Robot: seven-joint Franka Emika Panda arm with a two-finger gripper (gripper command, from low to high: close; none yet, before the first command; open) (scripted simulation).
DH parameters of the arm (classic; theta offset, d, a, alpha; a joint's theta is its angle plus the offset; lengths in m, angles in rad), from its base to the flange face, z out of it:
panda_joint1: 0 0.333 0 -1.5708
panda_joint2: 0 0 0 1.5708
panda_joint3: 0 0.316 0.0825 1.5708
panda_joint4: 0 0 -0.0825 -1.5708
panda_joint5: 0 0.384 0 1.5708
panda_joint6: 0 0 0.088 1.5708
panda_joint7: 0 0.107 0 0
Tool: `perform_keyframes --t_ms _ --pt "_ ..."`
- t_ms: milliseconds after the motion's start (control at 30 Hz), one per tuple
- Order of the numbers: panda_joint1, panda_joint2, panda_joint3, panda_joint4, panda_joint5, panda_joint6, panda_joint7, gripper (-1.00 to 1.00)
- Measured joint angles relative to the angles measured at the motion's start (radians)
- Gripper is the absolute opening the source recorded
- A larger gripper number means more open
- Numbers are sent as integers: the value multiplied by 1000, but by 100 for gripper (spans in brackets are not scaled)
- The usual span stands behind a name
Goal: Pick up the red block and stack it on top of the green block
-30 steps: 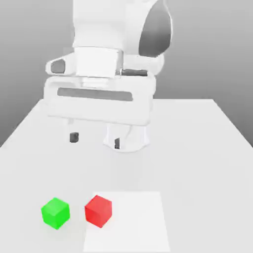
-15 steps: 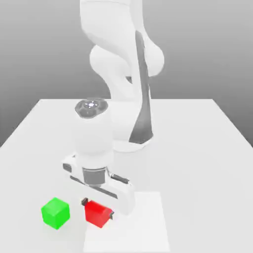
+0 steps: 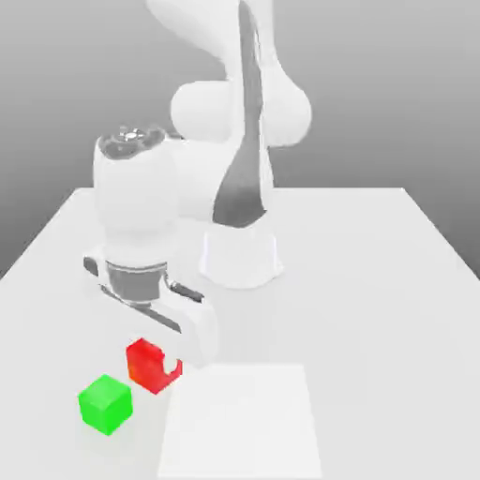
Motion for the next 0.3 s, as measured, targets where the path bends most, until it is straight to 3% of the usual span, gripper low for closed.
perform_keyframes --t_ms 200,233,300 --pt "-41 149 7 30 32 118 -1 -100" --pt "-43 171 11 31 36 139 -3 100" --pt "-43 171 11 31 36 139 -3 100"
